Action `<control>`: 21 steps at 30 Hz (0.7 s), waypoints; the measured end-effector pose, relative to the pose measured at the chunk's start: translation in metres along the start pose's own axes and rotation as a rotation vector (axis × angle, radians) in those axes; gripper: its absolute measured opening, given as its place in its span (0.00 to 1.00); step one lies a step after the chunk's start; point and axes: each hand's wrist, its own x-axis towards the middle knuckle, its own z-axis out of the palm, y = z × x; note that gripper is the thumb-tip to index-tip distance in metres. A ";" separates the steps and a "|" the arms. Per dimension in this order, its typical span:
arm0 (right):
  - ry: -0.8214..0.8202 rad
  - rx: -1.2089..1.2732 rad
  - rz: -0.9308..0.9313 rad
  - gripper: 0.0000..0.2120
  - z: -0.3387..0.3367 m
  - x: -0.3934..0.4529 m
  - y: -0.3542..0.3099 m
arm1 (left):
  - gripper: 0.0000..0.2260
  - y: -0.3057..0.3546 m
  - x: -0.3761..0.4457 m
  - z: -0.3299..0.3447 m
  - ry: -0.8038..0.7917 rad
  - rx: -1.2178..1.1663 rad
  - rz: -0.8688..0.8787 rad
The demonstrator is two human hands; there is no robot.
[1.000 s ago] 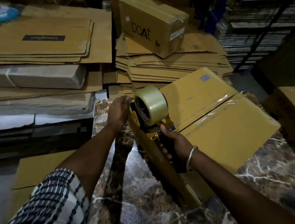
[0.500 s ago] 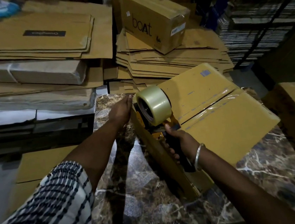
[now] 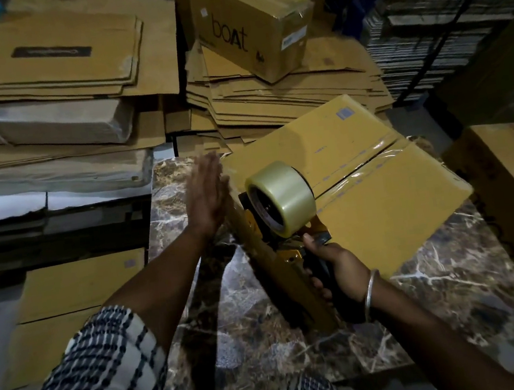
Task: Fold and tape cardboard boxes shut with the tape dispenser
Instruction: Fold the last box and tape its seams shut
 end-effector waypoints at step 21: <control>0.026 0.029 0.104 0.28 -0.008 0.030 -0.023 | 0.45 -0.011 0.047 -0.011 -0.452 0.271 0.173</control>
